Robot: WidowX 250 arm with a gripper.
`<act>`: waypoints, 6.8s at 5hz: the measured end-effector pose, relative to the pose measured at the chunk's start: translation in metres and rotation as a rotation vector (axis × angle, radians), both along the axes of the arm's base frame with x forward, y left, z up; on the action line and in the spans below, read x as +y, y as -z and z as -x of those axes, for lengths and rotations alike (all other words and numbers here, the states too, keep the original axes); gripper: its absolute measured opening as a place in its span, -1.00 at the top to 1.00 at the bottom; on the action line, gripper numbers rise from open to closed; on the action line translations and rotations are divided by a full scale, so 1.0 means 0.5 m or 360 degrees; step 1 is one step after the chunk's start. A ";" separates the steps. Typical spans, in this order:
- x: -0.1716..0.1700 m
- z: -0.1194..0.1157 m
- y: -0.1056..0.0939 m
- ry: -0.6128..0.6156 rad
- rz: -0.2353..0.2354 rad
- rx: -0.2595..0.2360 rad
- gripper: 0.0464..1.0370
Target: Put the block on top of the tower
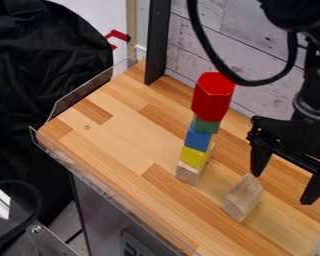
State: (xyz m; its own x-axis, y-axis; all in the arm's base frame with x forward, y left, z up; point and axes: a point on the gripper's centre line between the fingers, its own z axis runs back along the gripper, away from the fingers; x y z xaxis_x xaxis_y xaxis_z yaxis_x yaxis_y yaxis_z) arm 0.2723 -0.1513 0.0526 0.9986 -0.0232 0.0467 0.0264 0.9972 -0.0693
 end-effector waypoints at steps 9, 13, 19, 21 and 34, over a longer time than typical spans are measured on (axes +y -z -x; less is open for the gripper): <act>0.046 0.044 0.125 0.0024 -0.0008 0.0162 -0.93; 0.049 0.023 0.151 -0.0099 -0.0010 0.0192 -0.16; 0.118 0.045 -0.211 -0.0236 0.0279 -0.0183 -0.16; 0.143 0.014 -0.202 -0.0276 0.0168 -0.0213 -0.16; 0.207 0.008 -0.158 -0.0452 0.0000 -0.0036 -0.82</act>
State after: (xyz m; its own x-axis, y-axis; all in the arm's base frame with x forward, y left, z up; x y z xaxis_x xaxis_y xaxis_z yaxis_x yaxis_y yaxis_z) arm 0.2683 -0.0480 0.1315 0.9639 0.2572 0.0691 -0.2523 0.9650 -0.0719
